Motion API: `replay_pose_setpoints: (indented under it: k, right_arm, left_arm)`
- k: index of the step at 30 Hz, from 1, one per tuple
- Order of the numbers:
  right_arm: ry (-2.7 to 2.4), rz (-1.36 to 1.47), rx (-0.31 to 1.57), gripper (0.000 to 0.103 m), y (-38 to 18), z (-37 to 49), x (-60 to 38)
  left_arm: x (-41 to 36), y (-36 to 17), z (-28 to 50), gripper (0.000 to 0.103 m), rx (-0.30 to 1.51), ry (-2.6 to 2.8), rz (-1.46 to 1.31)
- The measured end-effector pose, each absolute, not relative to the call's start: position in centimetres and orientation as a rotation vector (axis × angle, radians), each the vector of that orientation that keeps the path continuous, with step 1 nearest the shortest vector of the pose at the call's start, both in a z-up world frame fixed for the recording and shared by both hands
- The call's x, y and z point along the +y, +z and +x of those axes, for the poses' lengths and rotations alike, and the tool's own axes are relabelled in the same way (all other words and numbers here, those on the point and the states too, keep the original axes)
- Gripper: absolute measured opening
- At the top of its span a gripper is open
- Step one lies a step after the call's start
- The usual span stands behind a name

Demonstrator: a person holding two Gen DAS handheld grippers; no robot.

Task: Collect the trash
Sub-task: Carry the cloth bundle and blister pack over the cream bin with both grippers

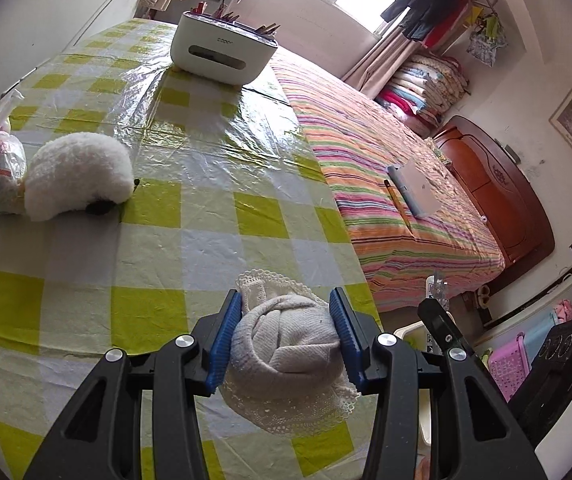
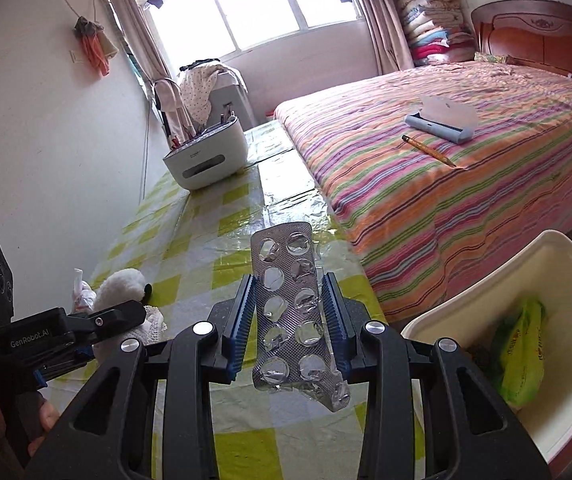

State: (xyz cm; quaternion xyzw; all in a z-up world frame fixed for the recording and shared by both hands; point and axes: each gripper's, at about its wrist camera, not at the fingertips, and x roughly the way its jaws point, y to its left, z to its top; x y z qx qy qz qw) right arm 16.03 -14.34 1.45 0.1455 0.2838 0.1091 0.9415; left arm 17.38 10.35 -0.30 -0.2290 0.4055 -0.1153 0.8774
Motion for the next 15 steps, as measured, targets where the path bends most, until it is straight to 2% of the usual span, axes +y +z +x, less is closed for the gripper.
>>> replay_pose_setpoints:
  k: [15]
  right_arm:
    - [0.076, 0.365, 0.519, 0.034, 1.5, 14.9, -19.9]
  left_arm:
    - [4.8, -0.8, 18.1, 0.044, 0.882, -0.314, -0.422]
